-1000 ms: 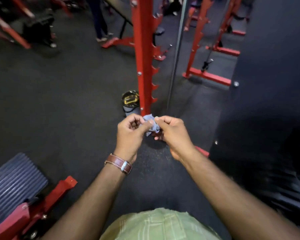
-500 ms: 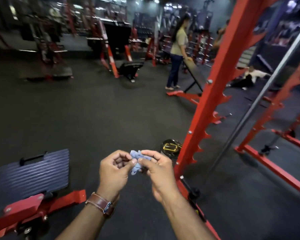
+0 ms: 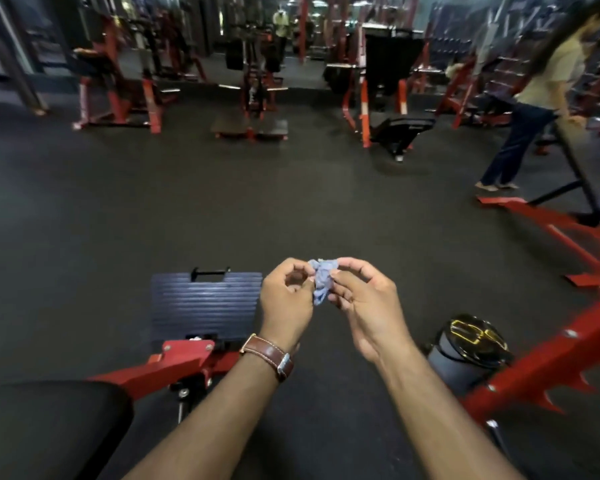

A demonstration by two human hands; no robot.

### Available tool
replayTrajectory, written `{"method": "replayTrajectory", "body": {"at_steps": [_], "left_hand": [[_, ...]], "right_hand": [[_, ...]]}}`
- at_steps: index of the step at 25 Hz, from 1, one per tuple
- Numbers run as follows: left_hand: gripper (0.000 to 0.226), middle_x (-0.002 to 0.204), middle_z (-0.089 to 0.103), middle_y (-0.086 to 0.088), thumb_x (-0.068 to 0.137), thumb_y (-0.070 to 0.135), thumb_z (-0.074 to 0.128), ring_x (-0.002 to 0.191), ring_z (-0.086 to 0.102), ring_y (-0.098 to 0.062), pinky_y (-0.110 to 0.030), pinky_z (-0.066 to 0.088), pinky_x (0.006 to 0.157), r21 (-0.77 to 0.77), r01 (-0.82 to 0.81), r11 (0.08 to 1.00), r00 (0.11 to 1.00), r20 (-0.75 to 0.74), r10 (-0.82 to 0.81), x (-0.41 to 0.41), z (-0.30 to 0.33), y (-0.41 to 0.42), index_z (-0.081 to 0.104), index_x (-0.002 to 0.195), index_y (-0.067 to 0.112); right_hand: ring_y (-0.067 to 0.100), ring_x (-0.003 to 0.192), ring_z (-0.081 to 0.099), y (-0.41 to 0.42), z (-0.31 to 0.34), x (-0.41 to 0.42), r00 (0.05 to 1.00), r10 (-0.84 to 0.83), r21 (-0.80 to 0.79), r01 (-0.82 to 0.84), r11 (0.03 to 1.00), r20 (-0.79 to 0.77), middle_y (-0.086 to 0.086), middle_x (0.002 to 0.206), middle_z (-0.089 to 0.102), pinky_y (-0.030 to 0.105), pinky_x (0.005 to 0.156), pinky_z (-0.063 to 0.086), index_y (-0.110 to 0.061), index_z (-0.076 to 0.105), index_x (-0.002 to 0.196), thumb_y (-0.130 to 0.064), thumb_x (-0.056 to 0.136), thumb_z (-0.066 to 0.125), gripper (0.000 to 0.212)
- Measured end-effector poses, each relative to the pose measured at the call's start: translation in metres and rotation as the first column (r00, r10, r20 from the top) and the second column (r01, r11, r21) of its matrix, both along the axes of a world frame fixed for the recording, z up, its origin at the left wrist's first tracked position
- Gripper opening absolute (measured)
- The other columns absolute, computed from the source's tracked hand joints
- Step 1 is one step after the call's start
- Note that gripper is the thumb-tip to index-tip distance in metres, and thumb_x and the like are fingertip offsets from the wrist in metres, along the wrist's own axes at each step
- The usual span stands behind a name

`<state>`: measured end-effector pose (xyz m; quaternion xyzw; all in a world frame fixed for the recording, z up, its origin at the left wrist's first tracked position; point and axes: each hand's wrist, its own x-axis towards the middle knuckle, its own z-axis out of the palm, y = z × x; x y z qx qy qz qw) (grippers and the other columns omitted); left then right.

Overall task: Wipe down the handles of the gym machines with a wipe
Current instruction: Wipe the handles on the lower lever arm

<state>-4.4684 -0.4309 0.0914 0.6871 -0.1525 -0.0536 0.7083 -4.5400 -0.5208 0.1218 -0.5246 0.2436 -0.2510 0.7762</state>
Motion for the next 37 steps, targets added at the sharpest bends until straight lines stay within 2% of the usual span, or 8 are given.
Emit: {"method": "replayTrajectory", "body": {"at_steps": [5,11,19,24,28,32,34,37], "left_hand": [[0.003,0.091,0.071,-0.011,0.082,0.018,0.076,0.081,0.068,-0.015,-0.046,0.058,0.081,0.046,-0.077,0.996,0.996,-0.039,0.079,0.065,-0.015,0.025,0.076,0.080,0.019],[0.018,0.084,0.070,-0.012,0.091,0.011,0.071,0.081,0.064,-0.017,-0.037,0.053,0.076,-0.028,-0.037,0.999,0.991,-0.133,0.033,0.123,-0.019,0.022,0.067,0.089,-0.006],[0.012,0.095,0.072,-0.012,0.100,0.016,0.058,0.079,0.067,-0.022,-0.041,0.054,0.077,-0.300,-0.402,0.865,0.793,-0.586,0.165,0.254,-0.031,-0.056,0.065,0.098,0.006],[0.017,0.082,0.070,-0.011,0.095,0.017,0.065,0.069,0.067,-0.021,-0.033,0.058,0.065,-0.275,-0.464,0.842,0.768,-0.599,0.227,0.320,-0.045,-0.101,0.066,0.086,0.003],[0.024,0.089,0.069,-0.018,0.091,0.013,0.069,0.069,0.066,-0.023,-0.031,0.058,0.062,-0.249,-0.450,0.858,0.784,-0.569,0.246,0.386,-0.047,-0.120,0.065,0.104,-0.007],[0.044,0.089,0.073,-0.012,0.067,0.005,0.080,0.079,0.070,-0.021,-0.031,0.059,0.072,-0.227,-0.314,0.922,0.886,-0.418,0.199,0.462,-0.060,-0.120,0.064,0.108,0.002],[0.042,0.084,0.071,-0.010,0.068,-0.004,0.079,0.080,0.068,-0.023,-0.035,0.058,0.073,-0.183,-0.334,0.925,0.872,-0.433,0.229,0.511,-0.069,-0.123,0.064,0.106,0.005],[0.023,0.078,0.070,-0.007,0.081,-0.013,0.067,0.073,0.066,-0.020,-0.032,0.056,0.067,-0.170,-0.475,0.863,0.789,-0.517,0.332,0.599,-0.075,-0.129,0.065,0.094,0.006]], "right_hand": [[0.017,0.068,0.061,0.009,-0.017,0.079,0.996,0.056,-0.099,-0.062,0.993,-0.063,0.013,0.078,0.073,0.024,0.057,0.045,-0.010,0.064,0.088,0.008,0.082,0.069,0.020],[0.024,0.073,0.061,0.001,-0.038,0.158,0.973,0.218,-0.040,-0.222,0.974,-0.074,0.019,0.079,0.068,0.032,0.066,0.048,-0.012,0.061,0.079,0.004,0.081,0.074,0.021],[0.022,0.084,0.068,-0.090,-0.063,0.276,0.909,0.339,-0.050,-0.361,0.931,-0.240,0.021,0.094,0.074,0.025,0.061,0.057,-0.002,0.073,0.092,0.000,0.093,0.060,0.013],[0.020,0.081,0.062,-0.135,-0.062,0.358,0.843,0.466,-0.062,-0.498,0.865,-0.267,0.011,0.086,0.071,0.031,0.072,0.047,-0.006,0.072,0.090,0.004,0.088,0.058,0.017],[0.016,0.075,0.067,-0.147,-0.060,0.434,0.730,0.654,-0.075,-0.676,0.733,-0.197,0.016,0.089,0.074,0.026,0.069,0.054,0.003,0.071,0.106,0.002,0.089,0.065,0.017],[0.025,0.072,0.067,-0.165,-0.070,0.529,0.778,0.588,-0.055,-0.612,0.789,-0.221,0.021,0.083,0.072,0.032,0.064,0.056,0.010,0.070,0.095,0.002,0.085,0.071,0.013],[0.024,0.067,0.065,-0.178,-0.073,0.587,0.738,0.626,0.011,-0.645,0.764,-0.251,0.017,0.076,0.068,0.031,0.059,0.055,0.004,0.067,0.084,0.003,0.084,0.071,0.004],[0.022,0.060,0.060,-0.191,-0.074,0.686,0.709,0.639,0.106,-0.641,0.760,-0.299,0.017,0.071,0.063,0.026,0.054,0.048,-0.011,0.054,0.072,0.001,0.088,0.066,0.024]]}}
